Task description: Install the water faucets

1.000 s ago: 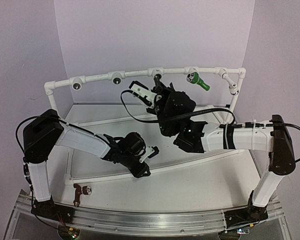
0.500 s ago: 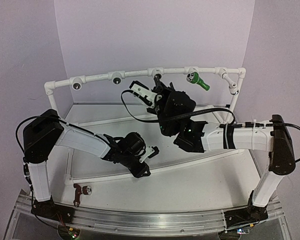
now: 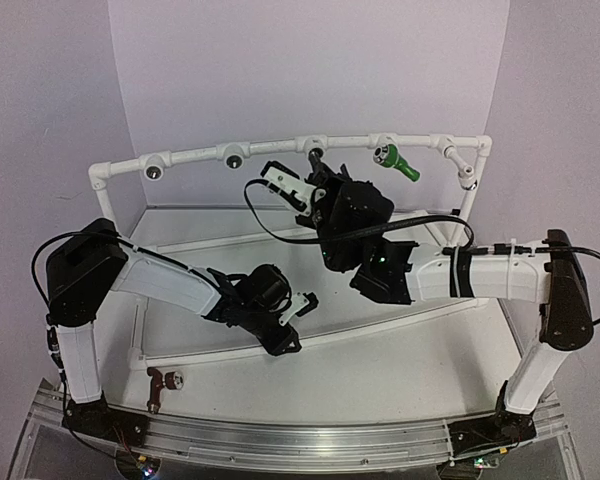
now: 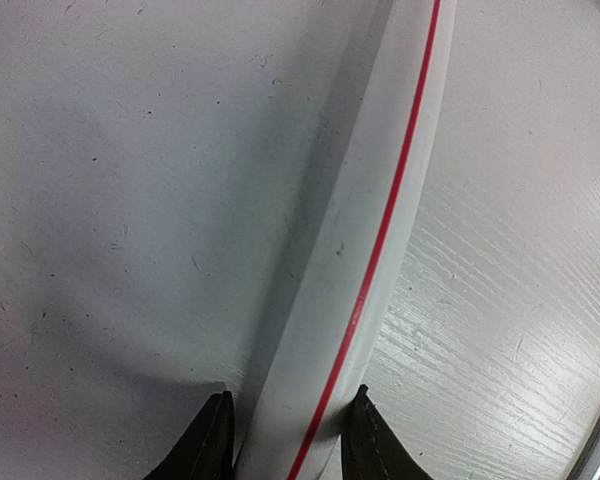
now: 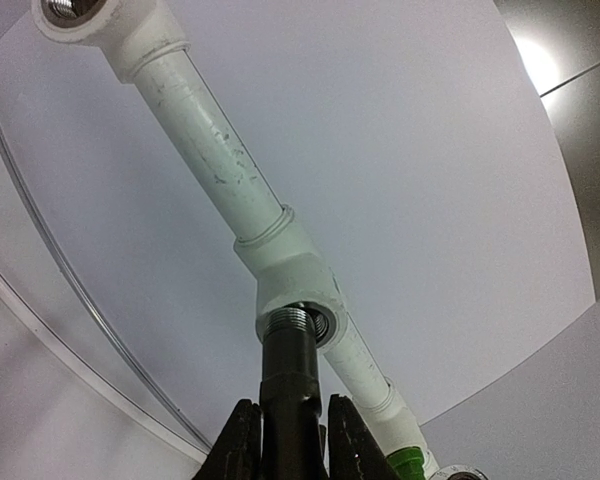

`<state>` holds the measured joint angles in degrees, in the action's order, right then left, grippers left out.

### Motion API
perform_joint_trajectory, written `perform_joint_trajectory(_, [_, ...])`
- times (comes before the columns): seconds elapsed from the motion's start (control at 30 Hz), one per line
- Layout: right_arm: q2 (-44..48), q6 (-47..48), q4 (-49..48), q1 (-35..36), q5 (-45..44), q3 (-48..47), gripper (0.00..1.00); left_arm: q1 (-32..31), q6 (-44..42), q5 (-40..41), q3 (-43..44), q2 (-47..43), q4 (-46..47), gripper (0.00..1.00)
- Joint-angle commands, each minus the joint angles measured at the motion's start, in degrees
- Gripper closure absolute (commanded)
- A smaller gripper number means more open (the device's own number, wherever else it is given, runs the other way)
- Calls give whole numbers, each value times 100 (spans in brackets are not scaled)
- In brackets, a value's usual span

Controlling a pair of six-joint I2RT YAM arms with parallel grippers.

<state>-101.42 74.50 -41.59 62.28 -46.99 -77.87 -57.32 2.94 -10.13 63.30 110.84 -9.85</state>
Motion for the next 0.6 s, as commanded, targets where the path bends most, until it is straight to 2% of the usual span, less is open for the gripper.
perform_joint_trajectory(0.0, [421,-271,-38,-98,25,-106,100,-69,665,-190,-83,425,-187,85])
perform_joint_trajectory(0.57, [148,-542,121,-308,192,-370,100,-71,679,-167,-145,370,-237,85])
